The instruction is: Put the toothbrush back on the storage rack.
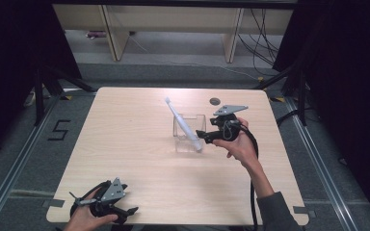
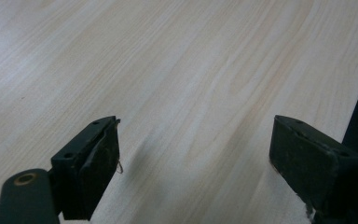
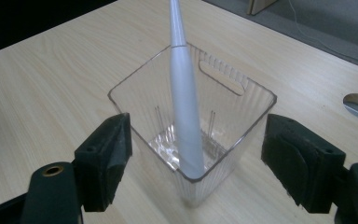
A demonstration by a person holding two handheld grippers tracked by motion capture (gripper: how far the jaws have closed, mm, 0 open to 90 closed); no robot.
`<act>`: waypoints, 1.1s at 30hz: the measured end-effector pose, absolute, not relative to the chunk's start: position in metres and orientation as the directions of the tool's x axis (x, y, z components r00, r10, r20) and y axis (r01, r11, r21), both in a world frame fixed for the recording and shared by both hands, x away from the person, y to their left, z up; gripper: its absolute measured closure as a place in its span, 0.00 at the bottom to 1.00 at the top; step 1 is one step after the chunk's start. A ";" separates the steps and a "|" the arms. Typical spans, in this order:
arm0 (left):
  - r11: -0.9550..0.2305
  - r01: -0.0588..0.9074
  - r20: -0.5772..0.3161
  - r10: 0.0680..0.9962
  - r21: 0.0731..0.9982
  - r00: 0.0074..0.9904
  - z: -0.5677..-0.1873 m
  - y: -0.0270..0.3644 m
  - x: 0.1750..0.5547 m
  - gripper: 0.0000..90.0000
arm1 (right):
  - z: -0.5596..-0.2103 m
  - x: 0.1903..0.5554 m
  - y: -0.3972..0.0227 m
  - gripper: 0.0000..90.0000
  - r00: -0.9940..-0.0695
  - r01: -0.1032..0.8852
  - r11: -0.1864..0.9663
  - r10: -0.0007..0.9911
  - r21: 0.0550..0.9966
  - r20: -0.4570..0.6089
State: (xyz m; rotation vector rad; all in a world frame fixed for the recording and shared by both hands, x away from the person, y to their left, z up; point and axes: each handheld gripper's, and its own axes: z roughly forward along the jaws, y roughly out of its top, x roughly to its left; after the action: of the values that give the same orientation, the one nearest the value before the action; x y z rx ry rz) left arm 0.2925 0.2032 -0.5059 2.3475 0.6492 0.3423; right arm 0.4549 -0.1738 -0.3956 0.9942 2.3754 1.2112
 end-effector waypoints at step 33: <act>-0.647 0.368 0.062 0.541 0.668 0.839 -0.506 0.203 0.292 0.17 | -0.403 0.422 -0.199 0.24 -0.698 0.446 0.391 0.715 0.805 0.040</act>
State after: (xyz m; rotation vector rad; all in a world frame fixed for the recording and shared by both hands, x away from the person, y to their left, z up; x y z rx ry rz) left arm 0.2917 0.2032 -0.5062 2.3427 0.6593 0.3359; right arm 0.4222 -0.1992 -0.4028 1.0138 2.3400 1.2092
